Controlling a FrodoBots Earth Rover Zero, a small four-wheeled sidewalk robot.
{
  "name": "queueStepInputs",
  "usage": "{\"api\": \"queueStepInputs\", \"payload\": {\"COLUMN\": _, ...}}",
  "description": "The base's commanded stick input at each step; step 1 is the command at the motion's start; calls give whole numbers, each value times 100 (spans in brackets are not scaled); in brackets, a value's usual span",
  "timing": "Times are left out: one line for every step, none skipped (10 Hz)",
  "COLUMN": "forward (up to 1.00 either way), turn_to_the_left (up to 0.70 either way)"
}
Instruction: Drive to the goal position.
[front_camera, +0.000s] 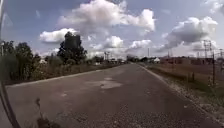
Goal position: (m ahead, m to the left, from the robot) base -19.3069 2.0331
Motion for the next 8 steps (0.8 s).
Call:
{"api": "queueStepInputs", "payload": {"forward": 4, "turn_to_the_left": 0}}
{"api": "queueStepInputs", "payload": {"forward": 4, "turn_to_the_left": 0}}
{"api": "queueStepInputs", "payload": {"forward": 4, "turn_to_the_left": 0}}
{"api": "queueStepInputs", "payload": {"forward": 4, "turn_to_the_left": 0}}
{"api": "queueStepInputs", "payload": {"forward": 4, "turn_to_the_left": 0}}
{"api": "queueStepInputs", "payload": {"forward": 4, "turn_to_the_left": 0}}
{"api": "queueStepInputs", "payload": {"forward": 4, "turn_to_the_left": 0}}
{"api": "queueStepInputs", "payload": {"forward": 4, "turn_to_the_left": 0}}
